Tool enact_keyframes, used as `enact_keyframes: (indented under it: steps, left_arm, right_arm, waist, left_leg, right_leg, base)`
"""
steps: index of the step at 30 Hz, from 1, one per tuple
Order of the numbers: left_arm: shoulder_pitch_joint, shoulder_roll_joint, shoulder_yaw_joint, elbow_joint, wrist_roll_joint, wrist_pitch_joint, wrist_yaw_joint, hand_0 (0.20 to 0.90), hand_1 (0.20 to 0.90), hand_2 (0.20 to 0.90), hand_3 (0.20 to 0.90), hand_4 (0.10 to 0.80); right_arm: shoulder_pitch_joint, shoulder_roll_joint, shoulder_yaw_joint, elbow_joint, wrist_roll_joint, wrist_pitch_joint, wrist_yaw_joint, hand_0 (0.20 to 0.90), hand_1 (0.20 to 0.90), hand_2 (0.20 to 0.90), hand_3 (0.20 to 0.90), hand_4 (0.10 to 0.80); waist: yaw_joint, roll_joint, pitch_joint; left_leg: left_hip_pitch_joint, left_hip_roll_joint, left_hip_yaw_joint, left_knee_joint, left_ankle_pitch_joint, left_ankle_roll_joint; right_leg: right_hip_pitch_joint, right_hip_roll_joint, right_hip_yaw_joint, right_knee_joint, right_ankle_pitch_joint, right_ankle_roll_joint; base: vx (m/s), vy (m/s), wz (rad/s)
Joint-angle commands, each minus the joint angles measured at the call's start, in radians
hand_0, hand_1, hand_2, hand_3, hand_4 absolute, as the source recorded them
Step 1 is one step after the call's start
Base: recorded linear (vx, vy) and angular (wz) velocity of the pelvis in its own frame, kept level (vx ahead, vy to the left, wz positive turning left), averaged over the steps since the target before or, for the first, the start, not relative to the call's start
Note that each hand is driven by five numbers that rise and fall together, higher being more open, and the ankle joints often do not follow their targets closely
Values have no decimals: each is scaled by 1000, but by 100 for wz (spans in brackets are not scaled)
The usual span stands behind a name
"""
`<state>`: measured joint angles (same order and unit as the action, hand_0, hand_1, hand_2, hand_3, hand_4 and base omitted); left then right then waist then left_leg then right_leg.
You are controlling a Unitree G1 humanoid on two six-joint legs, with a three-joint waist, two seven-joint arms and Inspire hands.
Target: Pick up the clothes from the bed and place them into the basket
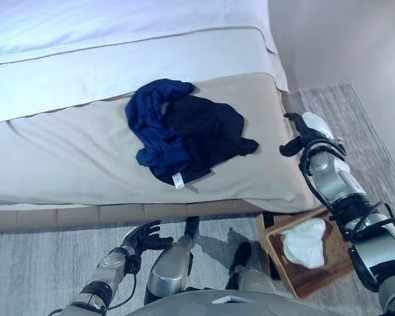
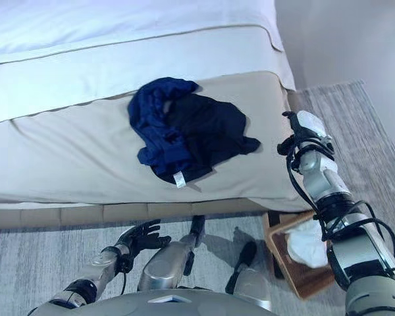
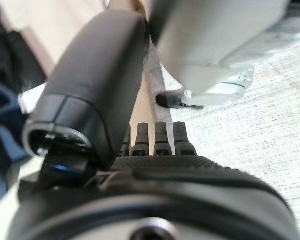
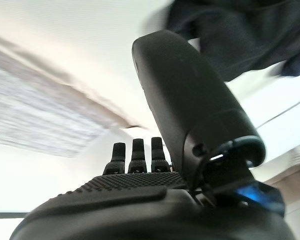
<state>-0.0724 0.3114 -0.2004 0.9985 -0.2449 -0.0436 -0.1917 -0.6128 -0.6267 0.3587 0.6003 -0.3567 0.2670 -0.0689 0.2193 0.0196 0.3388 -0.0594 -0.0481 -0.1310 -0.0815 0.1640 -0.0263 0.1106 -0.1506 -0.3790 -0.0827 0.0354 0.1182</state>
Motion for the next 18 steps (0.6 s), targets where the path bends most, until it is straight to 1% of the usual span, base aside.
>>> enact_keyframes:
  steps: [1, 2, 3, 4, 6, 8, 9, 11, 12, 13, 15, 18]
  left_arm:
    - [37, 74, -45, 24, -34, -33, -20, 900, 900, 900, 900, 800]
    - [31, 77, -48, 22, -40, -38, -21, 900, 900, 900, 900, 800]
    - [13, 85, -59, 12, -71, -54, -22, 900, 900, 900, 900, 800]
    - [7, 87, -62, 8, -78, -59, -24, 900, 900, 900, 900, 800]
    - [-15, 94, -70, -12, -119, -76, -23, 900, 900, 900, 900, 800]
    - [-25, 101, -71, -33, -146, -89, -23, 900, 900, 900, 900, 800]
    - [-30, 104, -68, -49, -161, -100, -15, 900, 900, 900, 900, 800]
    - [-25, 109, -64, -68, -180, -116, -9, 900, 900, 900, 900, 800]
    - [-21, 110, -63, -72, -186, -122, -9, 900, 900, 900, 900, 800]
    - [-16, 111, -61, -75, -192, -131, -12, 900, 900, 900, 900, 800]
    - [1, 114, -62, -98, -204, -151, -15, 900, 900, 900, 900, 800]
    - [13, 118, -68, -121, -223, -170, -15, 900, 900, 900, 900, 800]
  right_arm:
    - [-165, -20, 68, 30, -27, -11, -154, 900, 900, 900, 900, 800]
    - [-185, -17, 72, 43, -18, -12, -172, 900, 900, 900, 900, 800]
    - [-252, 0, 81, 81, -8, -6, -219, 900, 900, 900, 900, 800]
    - [-272, 3, 83, 93, -3, -5, -230, 900, 900, 900, 900, 800]
    - [-371, 15, 98, 146, 11, 23, -255, 900, 900, 900, 900, 800]
    - [-447, 18, 117, 207, 20, 67, -242, 900, 900, 900, 900, 800]
    - [-502, 16, 129, 282, 54, 108, -210, 900, 900, 900, 900, 800]
    - [-547, 13, 139, 382, 96, 138, -155, 900, 900, 900, 900, 800]
    - [-560, 13, 146, 421, 100, 157, -124, 900, 900, 900, 900, 800]
    - [-573, 14, 155, 465, 81, 183, -67, 900, 900, 900, 900, 800]
    - [-591, 5, 179, 540, 109, 196, -34, 900, 900, 900, 900, 800]
    - [-616, 0, 191, 586, 67, 216, 20, 900, 900, 900, 900, 800]
  waist:
    - [64, -24, -23]
    - [73, -22, -11]
    - [103, -17, 31]
    - [111, -15, 42]
    - [144, -6, 91]
    - [173, -1, 126]
    - [200, -2, 152]
    - [230, -3, 180]
    - [240, -3, 181]
    - [251, -4, 181]
    - [272, 1, 181]
    - [291, 10, 181]
  left_leg:
    - [-52, -22, 9, 180, -213, 60]
    - [-67, -24, 3, 191, -213, 62]
    - [-104, -29, -16, 217, -233, 62]
    - [-119, -32, -20, 224, -233, 63]
    - [-188, -41, -39, 243, -220, 69]
    - [-251, -47, -49, 256, -203, 71]
    - [-302, -50, -54, 268, -189, 72]
    - [-355, -52, -56, 280, -174, 71]
    - [-375, -53, -58, 282, -168, 71]
    - [-398, -53, -58, 285, -163, 71]
    - [-452, -53, -69, 289, -150, 73]
    - [-506, -59, -79, 300, -139, 73]
  right_leg:
    - [-145, -31, 0, 262, -96, -57]
    - [-154, -36, -4, 278, -99, -59]
    - [-176, -44, 0, 323, -125, -59]
    - [-185, -49, 0, 336, -126, -60]
    - [-240, -67, -15, 387, -117, -58]
    - [-286, -75, -28, 419, -119, -56]
    - [-324, -81, -46, 442, -123, -54]
    - [-362, -90, -77, 467, -126, -50]
    - [-378, -93, -89, 475, -127, -48]
    - [-397, -98, -102, 486, -129, -47]
    - [-446, -110, -131, 514, -126, -41]
    - [-488, -120, -153, 553, -137, -41]
  base:
    - [-78, 89, 31]
    - [-45, 75, 29]
    - [-57, 50, 23]
    - [-82, 69, 26]
    - [-156, 97, 23]
    - [-158, 70, 13]
    - [-125, 19, 11]
    - [-69, -2, 18]
    - [-19, -1, 35]
    - [-6, 1, 39]
    - [-16, -6, 37]
    - [-4, -15, 27]
